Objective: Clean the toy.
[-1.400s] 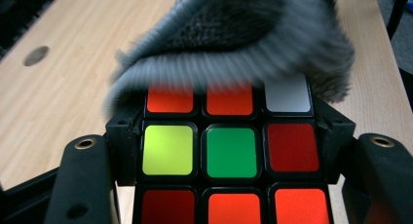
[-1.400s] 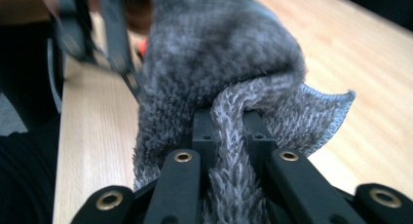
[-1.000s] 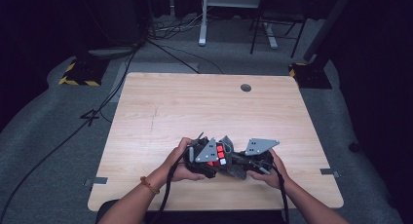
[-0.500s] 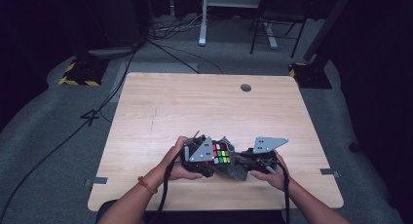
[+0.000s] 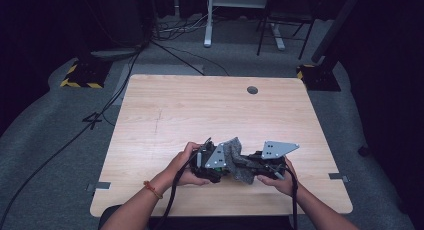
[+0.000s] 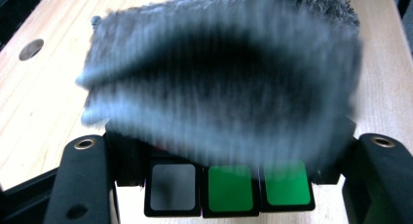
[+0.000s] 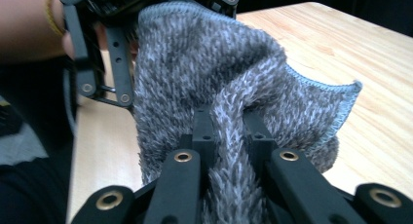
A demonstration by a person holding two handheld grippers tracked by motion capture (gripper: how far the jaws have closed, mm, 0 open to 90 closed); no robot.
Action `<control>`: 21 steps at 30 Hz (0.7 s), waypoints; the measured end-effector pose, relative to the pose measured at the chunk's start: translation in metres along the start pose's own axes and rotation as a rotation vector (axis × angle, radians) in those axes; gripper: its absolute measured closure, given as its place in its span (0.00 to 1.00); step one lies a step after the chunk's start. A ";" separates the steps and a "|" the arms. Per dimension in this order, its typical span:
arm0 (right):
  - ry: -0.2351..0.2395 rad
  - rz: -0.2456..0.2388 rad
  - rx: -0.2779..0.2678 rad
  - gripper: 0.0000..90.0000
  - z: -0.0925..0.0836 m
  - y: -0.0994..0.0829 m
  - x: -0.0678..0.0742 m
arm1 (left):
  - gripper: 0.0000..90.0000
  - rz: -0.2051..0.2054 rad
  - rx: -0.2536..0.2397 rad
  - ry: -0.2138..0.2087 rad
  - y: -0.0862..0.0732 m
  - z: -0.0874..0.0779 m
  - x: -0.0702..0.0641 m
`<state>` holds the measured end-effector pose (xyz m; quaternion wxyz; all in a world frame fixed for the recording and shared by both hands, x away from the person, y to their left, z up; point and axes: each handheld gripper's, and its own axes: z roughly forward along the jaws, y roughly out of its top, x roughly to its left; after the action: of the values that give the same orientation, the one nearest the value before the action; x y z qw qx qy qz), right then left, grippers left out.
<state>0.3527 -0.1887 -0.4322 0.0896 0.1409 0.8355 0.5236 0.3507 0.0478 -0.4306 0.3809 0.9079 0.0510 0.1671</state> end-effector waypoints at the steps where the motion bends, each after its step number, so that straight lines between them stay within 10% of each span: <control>1: -0.022 -0.020 0.013 0.89 0.002 -0.001 0.001 | 0.37 -0.003 0.002 -0.003 0.000 0.000 0.001; 13: 0.001 0.041 0.139 0.89 0.022 -0.019 -0.008 | 0.37 -0.046 -0.076 -0.038 -0.001 -0.014 0.008; 21: 0.009 0.045 0.112 0.89 0.020 -0.015 -0.005 | 0.37 -0.050 -0.065 -0.042 -0.003 -0.012 0.009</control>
<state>0.3609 -0.1794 -0.4540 0.0660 0.1622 0.8603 0.4787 0.3552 0.0601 -0.4219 0.4151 0.8969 0.0601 0.1402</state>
